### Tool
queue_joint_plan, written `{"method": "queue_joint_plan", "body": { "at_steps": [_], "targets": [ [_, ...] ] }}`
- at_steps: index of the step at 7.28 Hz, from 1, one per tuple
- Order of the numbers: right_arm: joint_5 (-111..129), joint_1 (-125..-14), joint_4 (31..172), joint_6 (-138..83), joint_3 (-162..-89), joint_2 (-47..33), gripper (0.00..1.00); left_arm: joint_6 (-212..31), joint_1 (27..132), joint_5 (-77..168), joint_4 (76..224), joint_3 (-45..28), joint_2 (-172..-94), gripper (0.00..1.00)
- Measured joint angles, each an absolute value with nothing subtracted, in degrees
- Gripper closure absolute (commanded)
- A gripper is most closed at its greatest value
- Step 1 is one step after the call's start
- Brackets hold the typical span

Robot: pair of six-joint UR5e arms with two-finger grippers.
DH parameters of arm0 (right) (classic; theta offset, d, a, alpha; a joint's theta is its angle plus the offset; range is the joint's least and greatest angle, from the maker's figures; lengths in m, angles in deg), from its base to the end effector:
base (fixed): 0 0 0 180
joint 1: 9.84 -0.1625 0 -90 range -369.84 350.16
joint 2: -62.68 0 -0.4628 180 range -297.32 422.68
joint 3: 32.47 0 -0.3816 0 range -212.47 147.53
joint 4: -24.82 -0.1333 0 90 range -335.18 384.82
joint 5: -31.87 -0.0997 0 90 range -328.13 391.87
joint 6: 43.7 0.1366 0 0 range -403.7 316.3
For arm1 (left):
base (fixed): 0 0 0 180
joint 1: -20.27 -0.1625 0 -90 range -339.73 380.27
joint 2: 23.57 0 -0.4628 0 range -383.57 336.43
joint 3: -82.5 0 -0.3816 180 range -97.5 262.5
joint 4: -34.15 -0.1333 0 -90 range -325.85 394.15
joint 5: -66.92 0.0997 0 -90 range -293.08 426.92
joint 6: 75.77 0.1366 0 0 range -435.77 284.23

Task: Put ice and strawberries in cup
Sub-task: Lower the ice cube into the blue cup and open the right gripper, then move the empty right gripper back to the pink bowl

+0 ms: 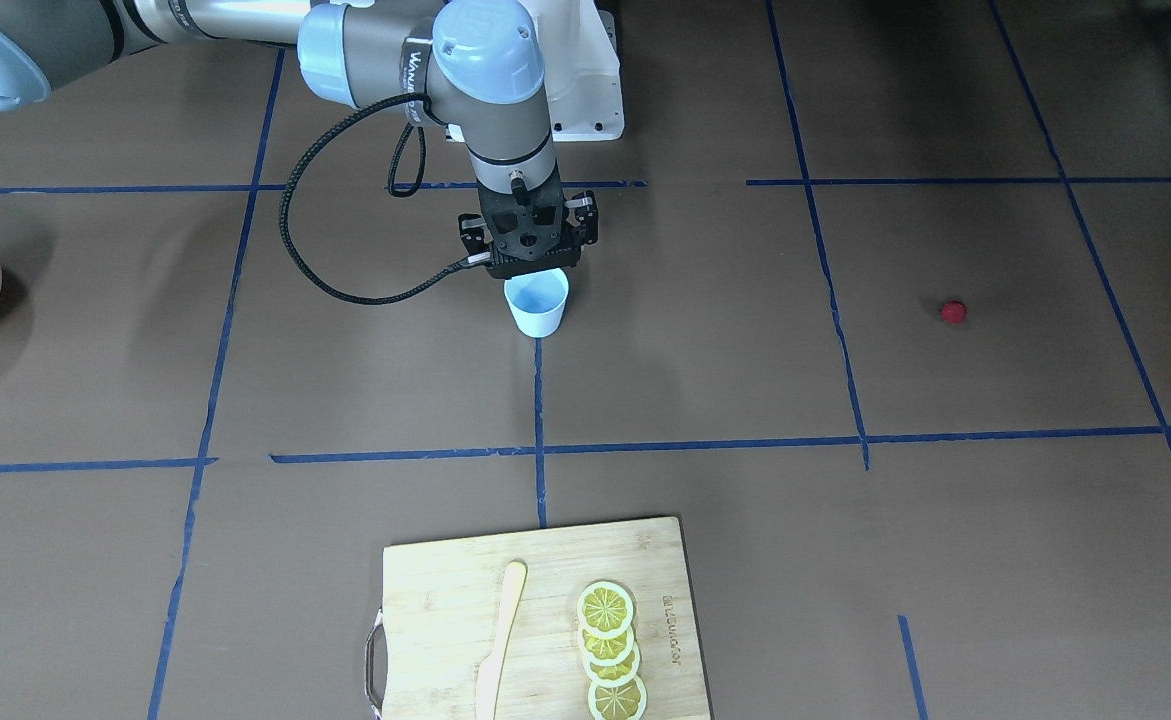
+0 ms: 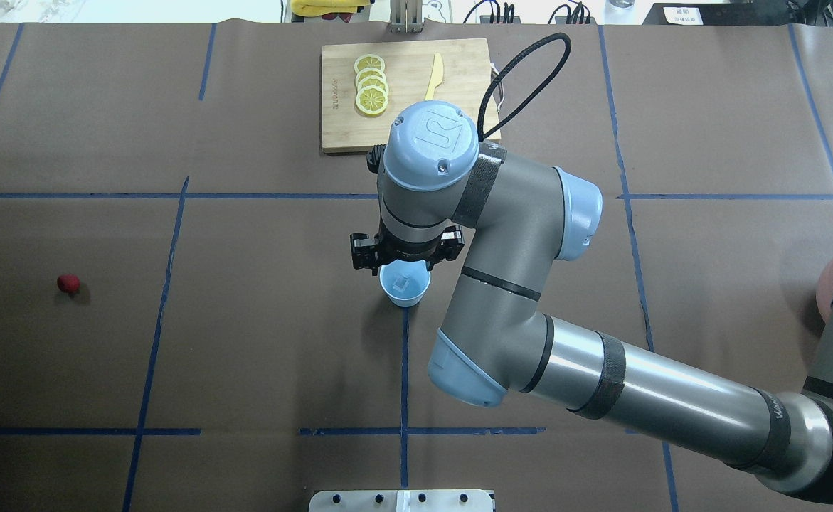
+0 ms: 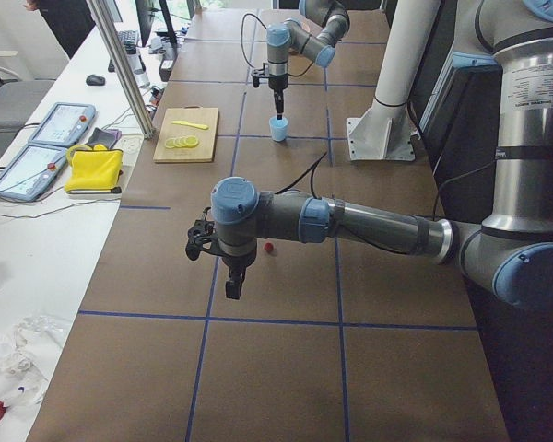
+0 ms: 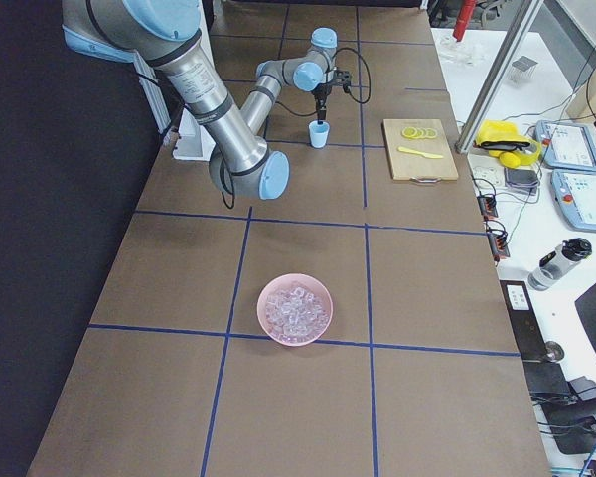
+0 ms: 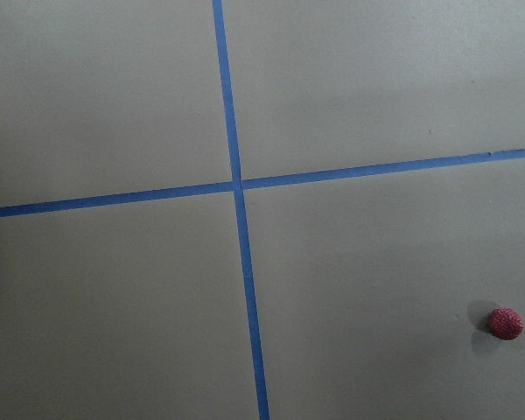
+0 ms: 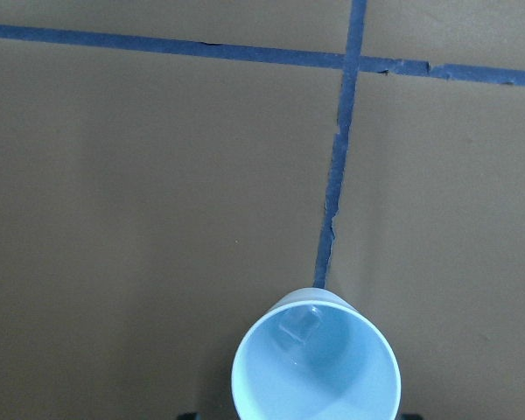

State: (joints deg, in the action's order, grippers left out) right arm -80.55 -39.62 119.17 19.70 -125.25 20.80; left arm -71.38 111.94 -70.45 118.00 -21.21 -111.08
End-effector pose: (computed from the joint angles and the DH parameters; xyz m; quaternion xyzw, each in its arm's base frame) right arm -0.6067 -0.4407 0.1898 0.0257 -0.4260 -0.0518 0.9029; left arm -0.0462 -0.4605 0.6340 0.0617 0.3986 0.0395 0.9142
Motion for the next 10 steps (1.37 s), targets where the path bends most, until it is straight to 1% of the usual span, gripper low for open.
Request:
{"method": "queue_joint_plan", "body": {
  "at_steps": [3, 4, 5, 7, 8, 9, 10],
  "targets": [
    [-80.7, -40.9, 119.3, 23.5, -127.2, 20.9, 0.01, -71.4, 111.9, -70.5, 118.0, -21.2, -111.1, 0.0],
    [-81.4, -42.8, 119.4, 24.1, -129.5, 19.5, 0.01, -71.4, 111.9, -70.5, 118.0, -21.2, -111.1, 0.0],
    [-82.1, -45.3, 119.7, 23.9, -135.0, 14.9, 0.01, -71.4, 111.9, -70.5, 118.0, -21.3, -111.0, 0.0],
    [-84.6, -52.1, 119.9, 17.5, -148.0, 2.0, 0.01, -71.4, 111.9, -70.5, 118.0, -21.8, -110.9, 0.0],
    [-86.4, -55.5, 120.2, 11.7, -152.6, -4.7, 0.01, -71.4, 111.9, -70.5, 118.0, -22.1, -110.8, 0.0],
    [-88.4, -59.4, 120.3, 5.0, -155.2, -10.8, 0.01, -71.4, 112.0, -70.5, 118.0, -22.5, -110.6, 0.0],
    [-90.7, -64.3, 120.2, -1.8, -156.4, -16.6, 0.0, -71.4, 112.0, -70.5, 118.0, -22.9, -110.4, 0.0]
  ]
}}
